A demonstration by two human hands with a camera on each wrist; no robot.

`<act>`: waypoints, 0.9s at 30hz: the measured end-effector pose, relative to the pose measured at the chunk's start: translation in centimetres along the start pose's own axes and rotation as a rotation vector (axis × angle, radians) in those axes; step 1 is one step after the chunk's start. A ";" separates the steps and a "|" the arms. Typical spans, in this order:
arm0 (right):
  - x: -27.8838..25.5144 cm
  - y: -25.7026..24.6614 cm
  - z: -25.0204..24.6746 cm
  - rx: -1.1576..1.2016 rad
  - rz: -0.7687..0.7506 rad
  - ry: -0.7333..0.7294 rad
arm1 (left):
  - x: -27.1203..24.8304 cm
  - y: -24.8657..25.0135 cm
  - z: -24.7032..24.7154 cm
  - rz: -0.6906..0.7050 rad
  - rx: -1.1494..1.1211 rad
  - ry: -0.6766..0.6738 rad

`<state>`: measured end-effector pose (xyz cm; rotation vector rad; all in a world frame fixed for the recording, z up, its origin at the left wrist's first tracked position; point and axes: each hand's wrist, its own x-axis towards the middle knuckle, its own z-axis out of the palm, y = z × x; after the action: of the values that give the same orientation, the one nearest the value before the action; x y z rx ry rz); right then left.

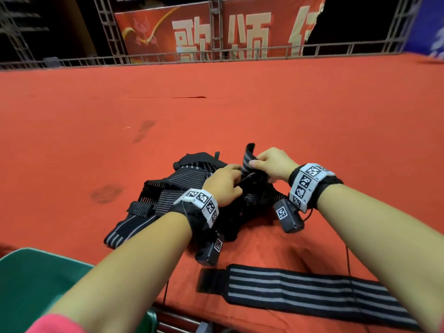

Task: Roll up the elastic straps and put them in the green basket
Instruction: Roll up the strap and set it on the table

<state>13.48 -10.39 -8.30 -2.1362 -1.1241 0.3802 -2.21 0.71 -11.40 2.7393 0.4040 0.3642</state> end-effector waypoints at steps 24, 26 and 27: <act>-0.3 1.2 -1.6 0.867 0.298 0.420 | -0.2 -5.1 -7.5 -0.655 -0.388 0.682; -0.5 1.0 -1.2 0.859 0.305 0.418 | -0.3 -5.8 -8.0 -0.687 -0.394 0.702; -0.2 1.0 -1.0 0.855 0.311 0.417 | -0.5 -6.1 -8.2 -0.702 -0.388 0.706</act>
<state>14.54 -11.43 -8.29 -1.5010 -0.2863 0.4280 -6.49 8.49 -6.31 1.8592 1.2611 1.0595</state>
